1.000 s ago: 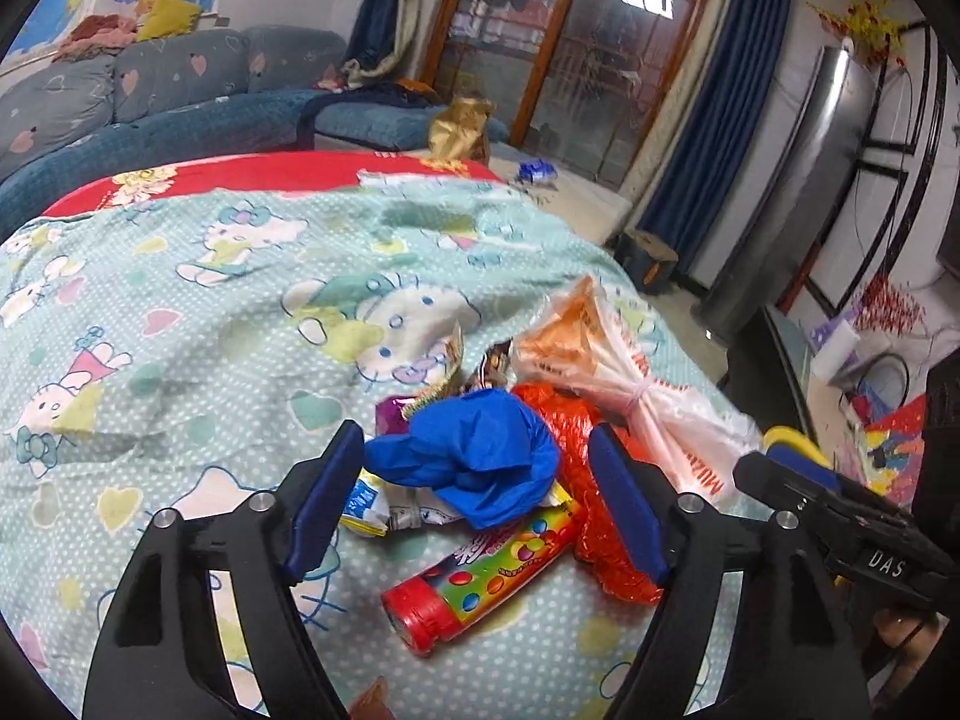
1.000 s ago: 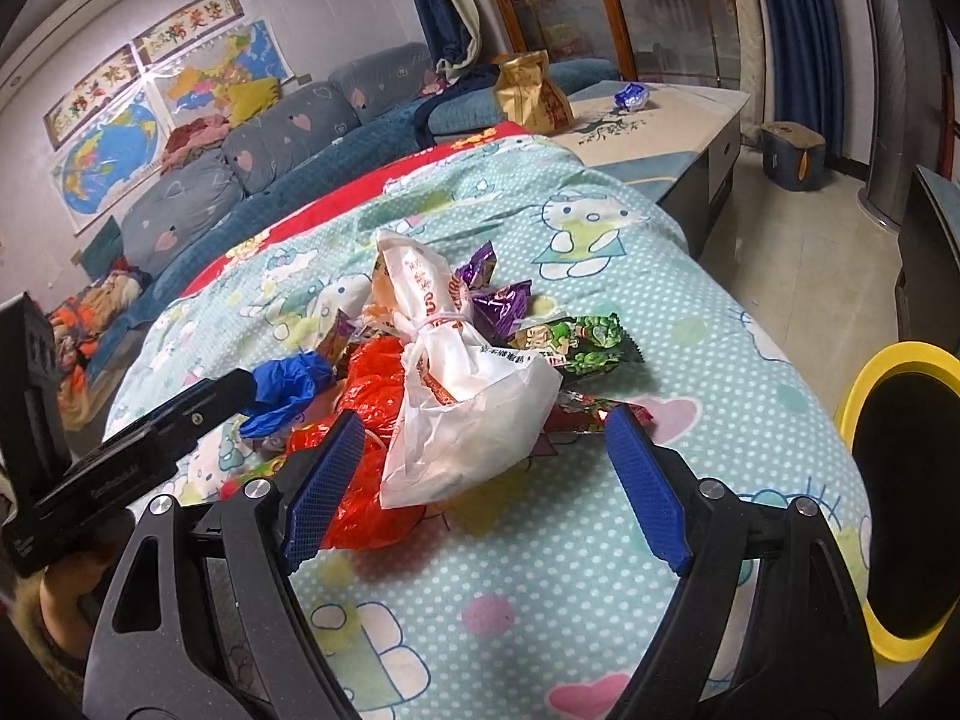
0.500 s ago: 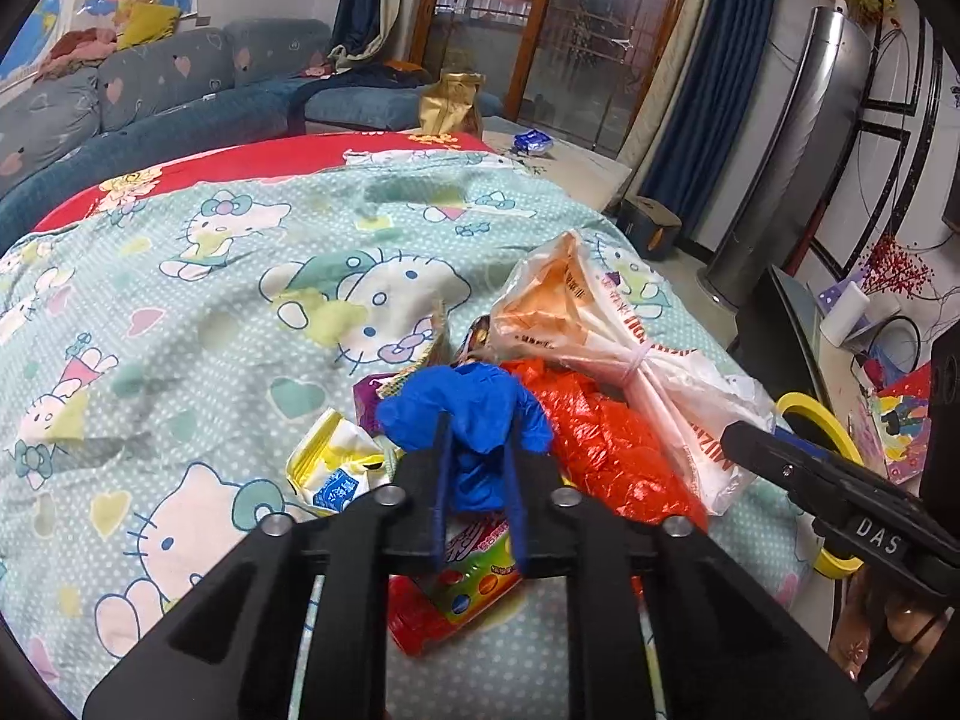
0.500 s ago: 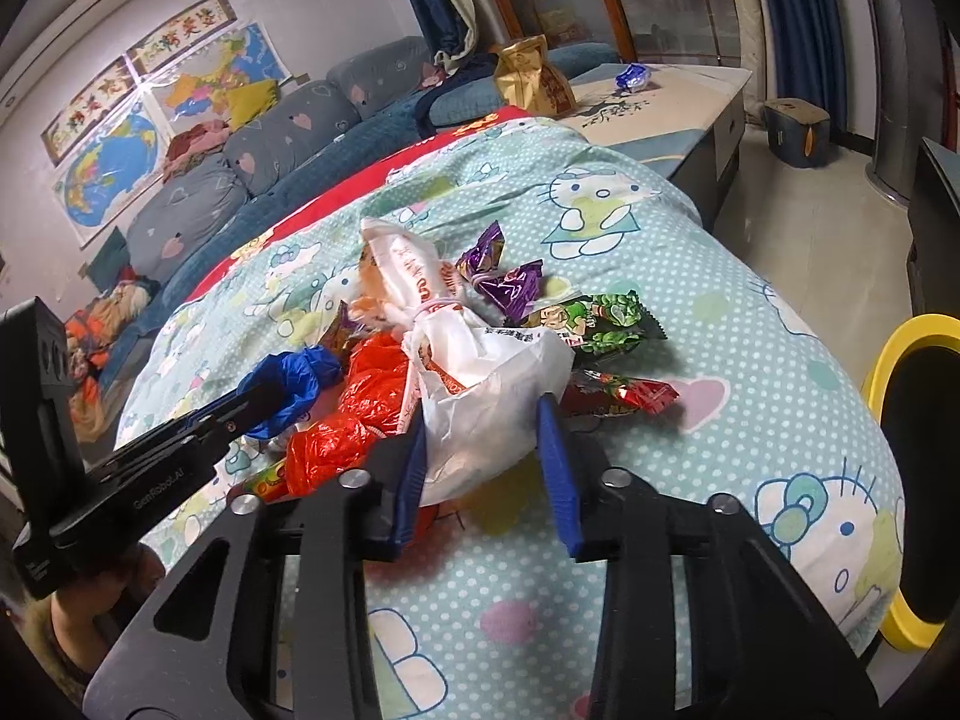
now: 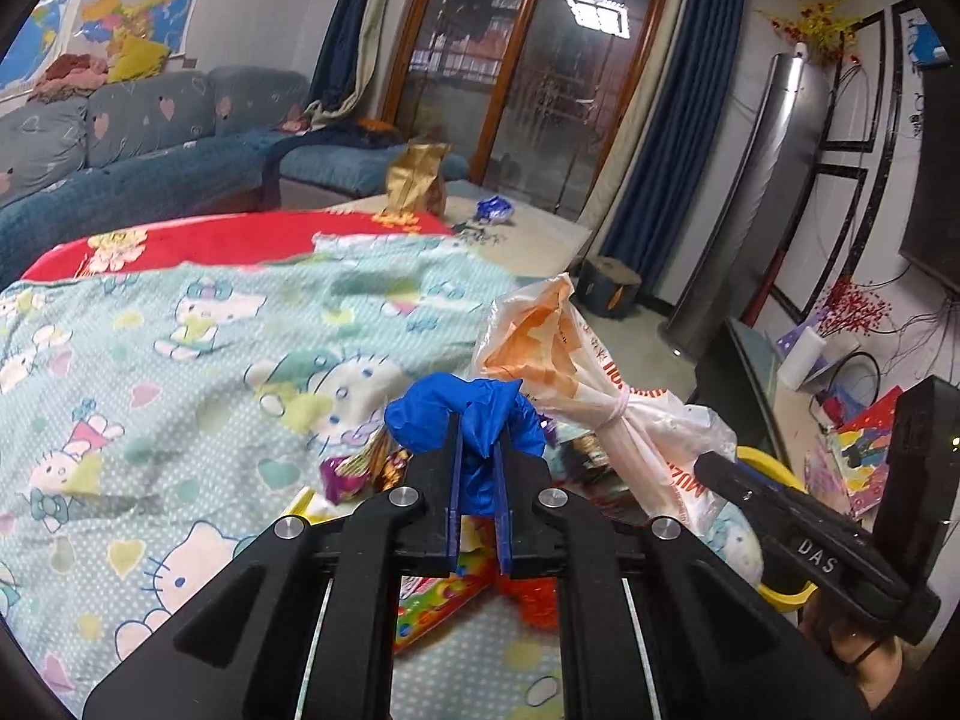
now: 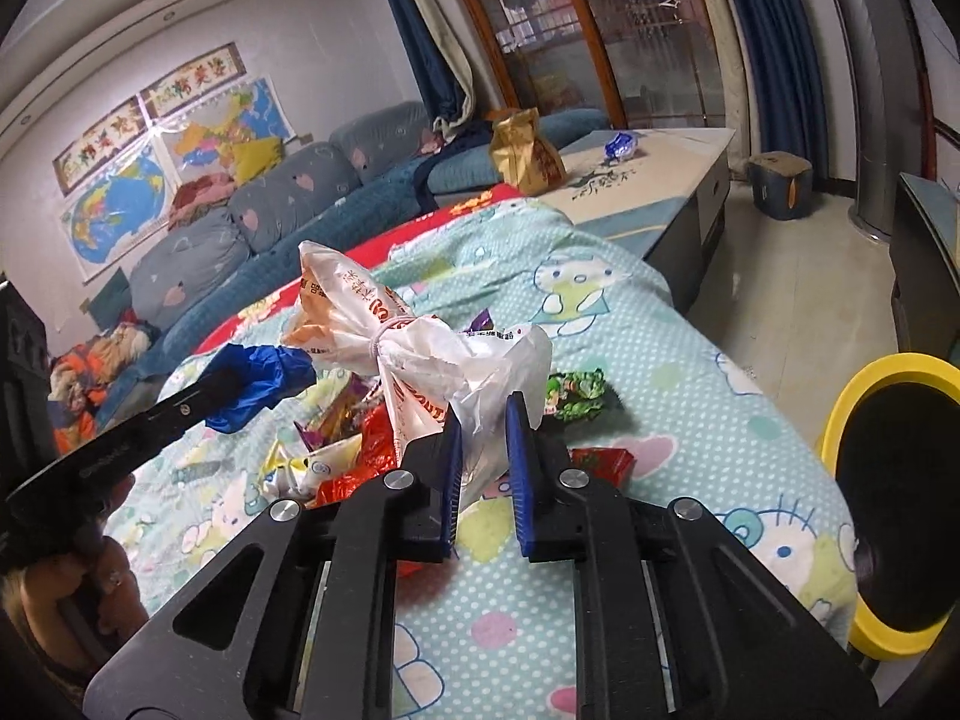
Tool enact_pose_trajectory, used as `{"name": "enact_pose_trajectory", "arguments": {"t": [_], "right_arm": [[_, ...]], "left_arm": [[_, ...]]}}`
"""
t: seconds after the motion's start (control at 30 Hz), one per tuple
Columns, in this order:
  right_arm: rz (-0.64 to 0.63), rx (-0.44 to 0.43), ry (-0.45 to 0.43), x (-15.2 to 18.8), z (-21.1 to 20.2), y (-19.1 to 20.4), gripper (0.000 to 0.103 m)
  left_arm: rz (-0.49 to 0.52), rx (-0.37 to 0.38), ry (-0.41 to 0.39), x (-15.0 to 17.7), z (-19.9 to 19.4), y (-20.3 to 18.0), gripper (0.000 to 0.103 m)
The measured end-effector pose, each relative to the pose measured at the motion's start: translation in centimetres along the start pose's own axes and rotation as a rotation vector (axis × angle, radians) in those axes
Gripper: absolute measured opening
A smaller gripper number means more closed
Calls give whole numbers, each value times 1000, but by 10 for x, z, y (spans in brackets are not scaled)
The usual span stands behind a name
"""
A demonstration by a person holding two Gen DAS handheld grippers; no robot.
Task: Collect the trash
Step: 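Carry both bags with both tools over the yellow trash bin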
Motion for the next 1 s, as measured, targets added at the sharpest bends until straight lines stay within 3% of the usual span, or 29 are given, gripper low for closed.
{"name": "enact_pose_trajectory", "arguments": {"t": [1.0], "right_arm": [[91,131,-162,-33,-65,-70,8]], "left_arm": [[51,179,-54,-15,-18,-77,7]]}}
Point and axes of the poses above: each gripper's, at about its wrist camera, not at the fingertips, and z roughly the way its jaws point, y to its left, x to its underside, the point moved 7 cm from there along z, roughly the way its jaws point, and after that the axes turned 11 degrees about -y, right-handed, at the moved point
